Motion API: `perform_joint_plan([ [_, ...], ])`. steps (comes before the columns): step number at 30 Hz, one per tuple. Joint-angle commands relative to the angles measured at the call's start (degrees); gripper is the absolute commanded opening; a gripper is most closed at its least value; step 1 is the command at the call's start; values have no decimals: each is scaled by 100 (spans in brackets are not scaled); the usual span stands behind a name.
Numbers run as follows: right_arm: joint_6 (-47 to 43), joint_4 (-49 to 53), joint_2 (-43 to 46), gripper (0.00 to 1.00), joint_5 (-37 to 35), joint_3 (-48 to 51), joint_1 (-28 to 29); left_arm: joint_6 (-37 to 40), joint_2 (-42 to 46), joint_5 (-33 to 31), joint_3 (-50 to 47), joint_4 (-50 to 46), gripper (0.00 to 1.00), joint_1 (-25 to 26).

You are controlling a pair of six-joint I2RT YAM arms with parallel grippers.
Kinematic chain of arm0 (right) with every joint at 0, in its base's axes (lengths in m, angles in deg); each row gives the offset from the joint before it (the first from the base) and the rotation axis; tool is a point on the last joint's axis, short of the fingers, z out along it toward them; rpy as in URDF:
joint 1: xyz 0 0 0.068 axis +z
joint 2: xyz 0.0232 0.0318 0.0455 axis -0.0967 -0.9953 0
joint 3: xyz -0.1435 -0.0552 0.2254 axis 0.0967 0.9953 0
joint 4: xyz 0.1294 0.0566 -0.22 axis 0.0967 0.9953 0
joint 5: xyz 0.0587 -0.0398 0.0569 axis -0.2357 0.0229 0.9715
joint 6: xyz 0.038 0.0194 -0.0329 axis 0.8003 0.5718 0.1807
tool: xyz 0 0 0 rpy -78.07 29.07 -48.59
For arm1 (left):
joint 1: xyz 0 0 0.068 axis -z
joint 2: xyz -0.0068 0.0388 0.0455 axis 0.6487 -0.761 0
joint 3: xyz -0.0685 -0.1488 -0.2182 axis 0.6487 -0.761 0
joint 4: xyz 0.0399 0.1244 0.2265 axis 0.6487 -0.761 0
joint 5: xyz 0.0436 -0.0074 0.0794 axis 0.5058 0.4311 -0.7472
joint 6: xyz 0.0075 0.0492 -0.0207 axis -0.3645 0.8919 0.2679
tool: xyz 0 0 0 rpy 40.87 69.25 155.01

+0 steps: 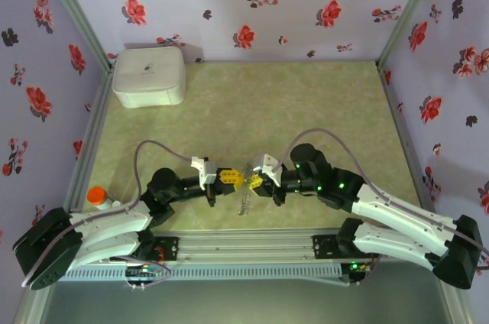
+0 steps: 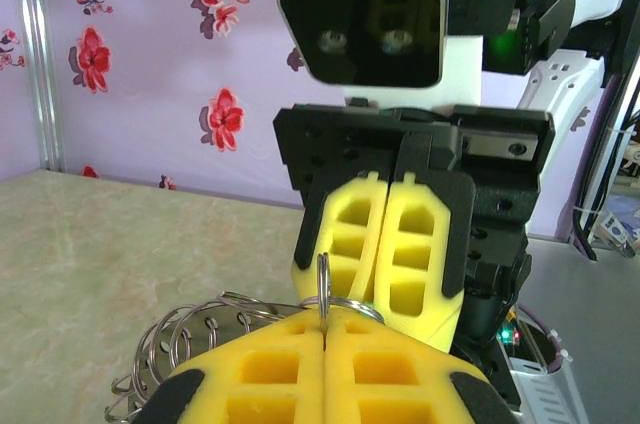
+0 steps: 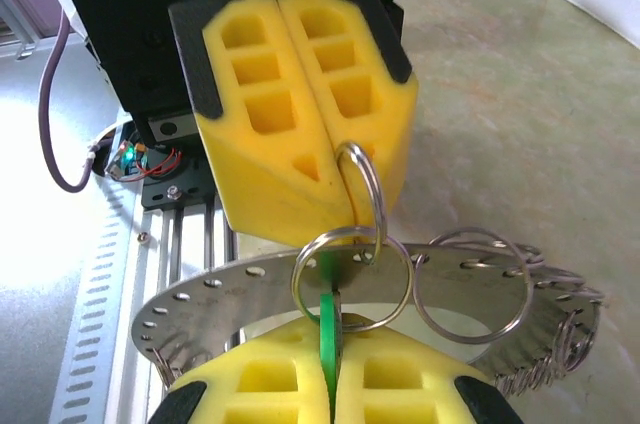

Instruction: Put the keys on the keyring

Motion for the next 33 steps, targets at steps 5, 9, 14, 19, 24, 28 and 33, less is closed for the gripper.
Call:
perform_joint_plan([
  [5, -210, 728, 73, 0, -296, -642, -5, 378, 102, -52, 54, -184, 0, 21],
  [9, -277, 945, 18, 0, -482, -838, 11, 537, 167, -55, 95, -486, 0, 22],
  [14, -403, 1232, -10, 0, -1133, -988, 43, 627, 260, -104, 93, -651, 0, 21],
  [19, -448, 1285, -112, 0, -1130, -1096, 138, 811, 248, -130, 154, -1053, 0, 22],
  [24, -436, 1116, -129, 0, -1146, -1140, 261, 898, 179, -190, 131, -1126, 21, 22],
  [28, -413, 885, -190, 0, -1207, -1171, 317, 909, 246, -661, -105, -613, 80, 22],
  [33, -335, 527, -571, 0, -1348, -1257, 355, 1384, 1012, -2897, -627, 164, 100, 22],
])
